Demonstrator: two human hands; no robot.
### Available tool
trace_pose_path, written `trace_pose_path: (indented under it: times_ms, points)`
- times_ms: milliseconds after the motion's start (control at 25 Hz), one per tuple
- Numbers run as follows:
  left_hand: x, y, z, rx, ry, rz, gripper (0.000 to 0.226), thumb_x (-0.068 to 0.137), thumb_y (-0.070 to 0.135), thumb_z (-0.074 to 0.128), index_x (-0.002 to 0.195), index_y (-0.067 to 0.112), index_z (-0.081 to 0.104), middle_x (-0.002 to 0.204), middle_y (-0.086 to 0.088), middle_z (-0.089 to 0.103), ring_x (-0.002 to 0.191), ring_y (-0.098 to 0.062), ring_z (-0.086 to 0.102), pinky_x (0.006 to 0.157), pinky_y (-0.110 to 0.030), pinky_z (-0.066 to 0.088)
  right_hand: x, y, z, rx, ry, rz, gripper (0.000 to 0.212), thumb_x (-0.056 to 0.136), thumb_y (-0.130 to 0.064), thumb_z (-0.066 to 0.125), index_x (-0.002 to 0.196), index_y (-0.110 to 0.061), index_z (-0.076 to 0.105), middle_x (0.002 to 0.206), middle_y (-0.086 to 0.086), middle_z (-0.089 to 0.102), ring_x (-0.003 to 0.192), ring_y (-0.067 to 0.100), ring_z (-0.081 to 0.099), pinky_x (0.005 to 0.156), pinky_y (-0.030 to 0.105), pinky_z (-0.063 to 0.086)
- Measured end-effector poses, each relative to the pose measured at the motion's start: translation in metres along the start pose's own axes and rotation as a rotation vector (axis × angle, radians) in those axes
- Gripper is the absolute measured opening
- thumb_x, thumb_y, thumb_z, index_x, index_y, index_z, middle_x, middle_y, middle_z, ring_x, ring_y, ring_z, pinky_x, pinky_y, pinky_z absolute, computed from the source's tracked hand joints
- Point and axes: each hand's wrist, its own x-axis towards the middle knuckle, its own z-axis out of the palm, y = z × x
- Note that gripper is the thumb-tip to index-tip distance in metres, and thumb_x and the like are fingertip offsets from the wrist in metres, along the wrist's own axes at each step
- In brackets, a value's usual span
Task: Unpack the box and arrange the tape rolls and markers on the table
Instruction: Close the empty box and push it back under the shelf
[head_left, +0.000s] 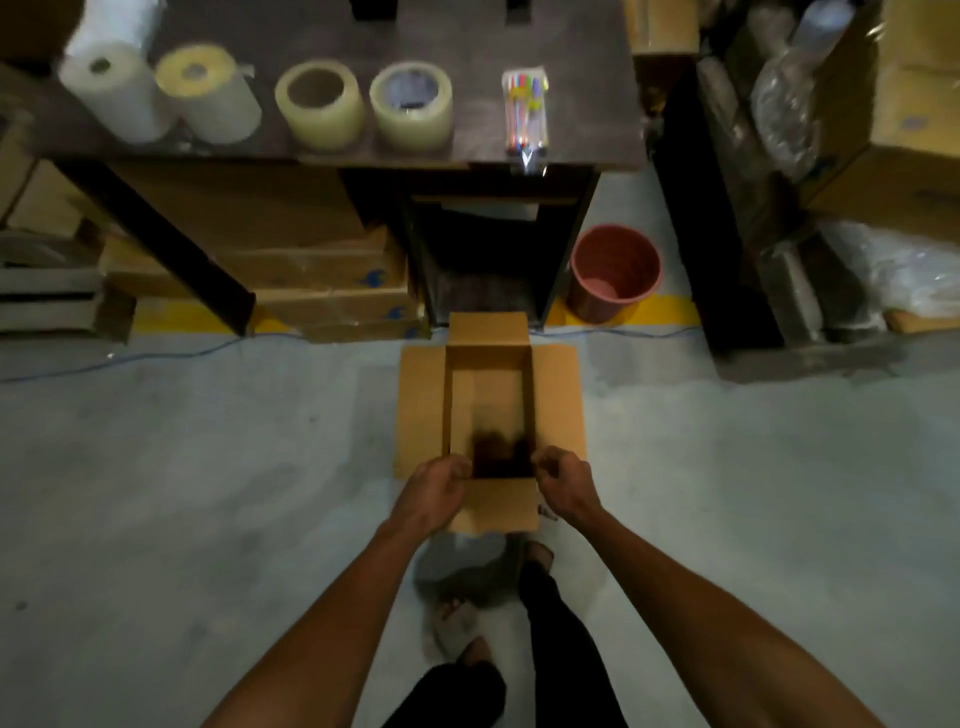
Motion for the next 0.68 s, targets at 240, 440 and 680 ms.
trace_pose_path:
  times_ms: [240, 440, 680]
  points:
    - [0.019, -0.093, 0.067, 0.072, -0.054, -0.085, 0.039, 0.093, 0.015, 0.054, 0.131, 0.016, 0.058, 0.126, -0.011, 0.062, 0.110, -0.028, 0.061, 0.095, -0.033, 0.049, 0.027, 0.079, 0.072, -0.079, -0.079, 0.006, 0.031, 0.089, -0.010, 0.055, 0.118, -0.010, 0.067, 0.118, 0.011, 0.069, 0.106, 0.027, 0.065, 0.095, 0.040, 0.053]
    - [0.070, -0.162, 0.133, 0.025, -0.040, -0.141, 0.046, 0.095, 0.030, 0.058, 0.139, 0.017, 0.050, 0.133, -0.010, 0.058, 0.117, -0.028, 0.058, 0.096, -0.032, 0.047, 0.072, 0.155, 0.137, -0.152, -0.105, 0.046, 0.031, 0.089, -0.007, 0.055, 0.118, -0.008, 0.066, 0.122, 0.014, 0.064, 0.111, 0.029, 0.060, 0.097, 0.033, 0.046]
    - [0.111, -0.233, 0.194, 0.089, -0.099, -0.251, 0.058, 0.093, 0.031, 0.059, 0.147, 0.029, 0.036, 0.153, -0.015, 0.029, 0.138, -0.036, 0.036, 0.112, -0.043, 0.038, 0.104, 0.213, 0.188, -0.165, -0.085, 0.078, 0.043, 0.085, -0.035, 0.057, 0.126, -0.024, 0.052, 0.133, 0.010, 0.052, 0.127, 0.033, 0.046, 0.105, 0.047, 0.046]
